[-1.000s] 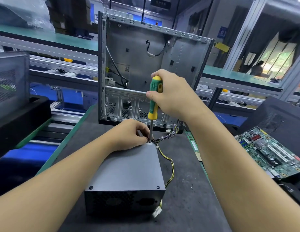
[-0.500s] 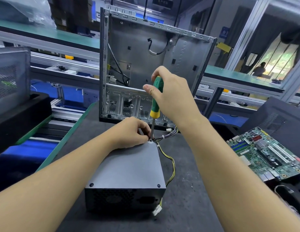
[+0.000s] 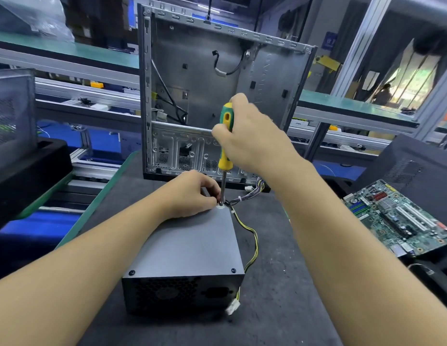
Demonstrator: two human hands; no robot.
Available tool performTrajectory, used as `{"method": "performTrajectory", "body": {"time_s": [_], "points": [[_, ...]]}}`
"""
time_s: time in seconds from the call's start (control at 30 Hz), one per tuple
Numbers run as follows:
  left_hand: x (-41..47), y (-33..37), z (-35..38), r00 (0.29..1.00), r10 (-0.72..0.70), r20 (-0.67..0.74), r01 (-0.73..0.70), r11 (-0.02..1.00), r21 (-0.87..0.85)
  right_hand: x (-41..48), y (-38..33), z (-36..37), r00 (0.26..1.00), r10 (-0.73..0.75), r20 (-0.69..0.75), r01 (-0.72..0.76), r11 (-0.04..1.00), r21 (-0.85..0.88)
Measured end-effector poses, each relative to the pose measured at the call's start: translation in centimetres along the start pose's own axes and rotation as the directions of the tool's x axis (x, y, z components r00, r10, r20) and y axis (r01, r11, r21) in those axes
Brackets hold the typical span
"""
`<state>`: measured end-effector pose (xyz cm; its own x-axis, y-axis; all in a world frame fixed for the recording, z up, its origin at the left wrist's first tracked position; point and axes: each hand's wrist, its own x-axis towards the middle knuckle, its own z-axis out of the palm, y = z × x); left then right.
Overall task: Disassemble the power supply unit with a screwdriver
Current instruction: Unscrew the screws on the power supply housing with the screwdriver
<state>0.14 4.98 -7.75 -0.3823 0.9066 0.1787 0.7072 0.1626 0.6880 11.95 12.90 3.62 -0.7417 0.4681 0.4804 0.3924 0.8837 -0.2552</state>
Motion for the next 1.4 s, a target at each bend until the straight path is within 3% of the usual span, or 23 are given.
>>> {"method": "performTrajectory", "body": {"time_s": [0.13,0.2,0.4,0.5,0.73,0.83,0.97,1.1,1.27,1.4], "points": [[-0.1,0.0,0.0,1.000,0.008,-0.006,-0.008,1.000,0.011,-0.2,0.1,0.2,0.994,-0.016,-0.104,-0.003,0.984,-0.179],[-0.1,0.0,0.0,1.000,0.006,-0.007,-0.006,1.000,0.016,0.1,0.2,-0.2,0.993,-0.026,-0.113,0.011,0.992,-0.127],[0.0,0.0,0.0,1.000,-0.014,-0.015,0.014,1.000,0.004,0.6,0.3,-1.6,0.992,-0.099,0.084,0.093,0.993,0.072],[-0.2,0.1,0.0,1.000,-0.016,-0.015,0.016,1.000,0.005,0.2,-0.1,-1.2,0.988,-0.125,0.095,0.110,0.982,0.152],[-0.4,0.3,-0.1,1.000,-0.009,-0.014,0.009,1.000,0.000,0.2,-0.3,-0.2,0.992,-0.121,-0.040,0.118,0.990,-0.072],[-0.3,0.2,-0.1,1.000,-0.015,-0.011,0.015,1.000,-0.004,0.1,-0.3,0.1,0.976,-0.204,-0.072,0.208,0.977,0.044],[-0.2,0.1,0.0,1.000,-0.014,0.000,0.014,1.000,-0.005,0.1,-0.6,-0.2,0.985,-0.168,0.027,0.161,0.971,0.177],[-0.2,0.0,0.0,1.000,-0.024,-0.002,0.024,1.000,-0.012,0.7,0.2,-0.9,0.994,-0.061,0.087,0.055,0.996,0.066],[-0.1,0.1,0.0,1.000,-0.027,-0.005,0.027,1.000,-0.001,0.9,0.4,-0.4,0.997,-0.011,-0.071,-0.002,0.983,-0.186],[-0.2,0.1,-0.1,1.000,-0.021,-0.003,0.021,1.000,0.006,1.0,0.2,-0.1,0.992,-0.095,-0.088,0.101,0.993,0.061]]}}
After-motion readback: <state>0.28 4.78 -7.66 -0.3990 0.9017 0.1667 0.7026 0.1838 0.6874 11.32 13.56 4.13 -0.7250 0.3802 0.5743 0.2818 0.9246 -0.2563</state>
